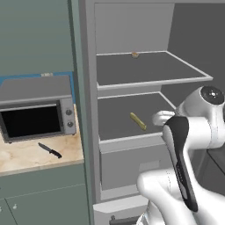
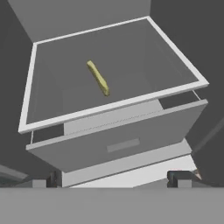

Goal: Retrieve the butter from the fridge and place it on a plate on the dining table. Then retrieve the butter knife by the fridge and place it near the plate.

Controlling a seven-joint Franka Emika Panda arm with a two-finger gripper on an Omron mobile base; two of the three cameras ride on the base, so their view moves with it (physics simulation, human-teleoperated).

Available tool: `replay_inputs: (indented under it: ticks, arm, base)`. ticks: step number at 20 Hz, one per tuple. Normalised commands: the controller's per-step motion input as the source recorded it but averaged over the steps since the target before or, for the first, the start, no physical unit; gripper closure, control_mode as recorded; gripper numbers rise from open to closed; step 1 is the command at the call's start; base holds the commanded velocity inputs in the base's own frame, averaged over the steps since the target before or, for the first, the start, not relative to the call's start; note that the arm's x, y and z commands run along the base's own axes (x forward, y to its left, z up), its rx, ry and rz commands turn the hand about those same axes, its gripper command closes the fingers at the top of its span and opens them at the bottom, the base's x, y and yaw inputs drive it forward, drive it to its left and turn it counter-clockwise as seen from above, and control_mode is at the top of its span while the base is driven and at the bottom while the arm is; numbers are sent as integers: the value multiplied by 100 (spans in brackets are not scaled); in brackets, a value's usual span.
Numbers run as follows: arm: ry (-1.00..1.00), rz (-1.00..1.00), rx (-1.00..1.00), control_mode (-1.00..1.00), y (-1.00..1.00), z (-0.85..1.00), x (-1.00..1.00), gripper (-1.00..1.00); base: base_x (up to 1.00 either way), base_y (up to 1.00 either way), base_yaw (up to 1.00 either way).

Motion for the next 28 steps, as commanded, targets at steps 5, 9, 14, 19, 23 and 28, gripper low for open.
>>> replay_inputs:
  ticks: [5,9,14,19,23,28]
  arm:
    - [-5,4,-3,-100,-6,-32,41,-100]
    - [0,6,-6,-100,-1,-33,24,-100]
    - [-8,13,-2,-100,-1,-18,31,-100]
    - [6,20,-7,-100,-1,-23,45,-100]
    - [12,4,-2,-100,0,-5,35,-100]
    - [1,-2,0,-100,0,-3,21,-100]
  base:
    - [0,0,0]
    - [0,0,0]
    - [0,0,0]
    - [0,0,0]
    - [0,0,0]
    - [0,0,0]
